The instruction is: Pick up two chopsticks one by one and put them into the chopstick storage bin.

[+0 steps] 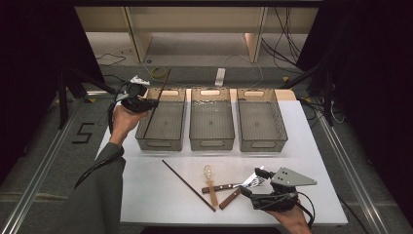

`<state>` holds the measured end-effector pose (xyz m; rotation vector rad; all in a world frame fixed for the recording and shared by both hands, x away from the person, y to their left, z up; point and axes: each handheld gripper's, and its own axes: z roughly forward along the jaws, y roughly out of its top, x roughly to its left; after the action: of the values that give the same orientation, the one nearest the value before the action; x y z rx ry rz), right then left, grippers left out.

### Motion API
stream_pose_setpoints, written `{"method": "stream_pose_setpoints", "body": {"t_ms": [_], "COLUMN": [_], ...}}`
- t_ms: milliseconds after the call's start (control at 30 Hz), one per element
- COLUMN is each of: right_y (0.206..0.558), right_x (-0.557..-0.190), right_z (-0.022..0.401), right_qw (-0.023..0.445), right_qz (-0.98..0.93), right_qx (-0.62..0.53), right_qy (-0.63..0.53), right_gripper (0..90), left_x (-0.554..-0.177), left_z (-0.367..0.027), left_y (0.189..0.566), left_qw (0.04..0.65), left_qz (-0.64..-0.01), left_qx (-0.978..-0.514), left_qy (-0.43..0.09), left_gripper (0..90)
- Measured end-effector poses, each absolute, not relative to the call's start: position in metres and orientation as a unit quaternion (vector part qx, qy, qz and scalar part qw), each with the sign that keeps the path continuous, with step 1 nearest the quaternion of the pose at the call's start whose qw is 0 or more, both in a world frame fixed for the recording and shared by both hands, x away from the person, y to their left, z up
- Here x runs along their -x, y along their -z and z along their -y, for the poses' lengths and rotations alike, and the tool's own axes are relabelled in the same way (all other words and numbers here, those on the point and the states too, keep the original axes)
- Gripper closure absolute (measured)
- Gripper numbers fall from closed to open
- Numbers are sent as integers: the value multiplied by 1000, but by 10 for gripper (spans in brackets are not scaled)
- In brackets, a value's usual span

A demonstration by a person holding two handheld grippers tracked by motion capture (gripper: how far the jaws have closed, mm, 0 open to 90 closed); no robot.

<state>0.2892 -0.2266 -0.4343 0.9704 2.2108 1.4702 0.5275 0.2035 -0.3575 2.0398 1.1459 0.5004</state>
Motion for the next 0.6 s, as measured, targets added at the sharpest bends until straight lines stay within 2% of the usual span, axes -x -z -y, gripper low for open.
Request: {"method": "stream_pose_setpoints", "body": {"t_ms": [167, 300, 367, 400, 467, 600], "right_y": [434, 434, 434, 434, 434, 434], "right_x": [-289, -289, -289, -289, -289, -289], "right_z": [227, 227, 227, 227, 227, 227], "right_qw": [156, 156, 156, 156, 157, 157], "right_qz": [-772, -772, -772, -772, -772, -771], "right_qx": [-339, -339, -339, -339, -339, -341], "right_qy": [-514, -514, -514, -514, -514, -514], "right_gripper": [211, 211, 211, 211, 211, 211], "left_x": [-528, -531, -530, -530, -529, -520], "left_z": [-204, -203, -200, -199, -197, -191], "left_y": [363, 368, 371, 371, 371, 365], "left_qw": [364, 359, 350, 349, 351, 352], "left_qz": [-456, -479, -482, -485, -488, -462], "left_qx": [-788, -778, -780, -780, -778, -796], "left_qy": [-197, -191, -191, -189, -183, -170], "left_gripper": [832, 624, 554, 554, 476, 396]}}
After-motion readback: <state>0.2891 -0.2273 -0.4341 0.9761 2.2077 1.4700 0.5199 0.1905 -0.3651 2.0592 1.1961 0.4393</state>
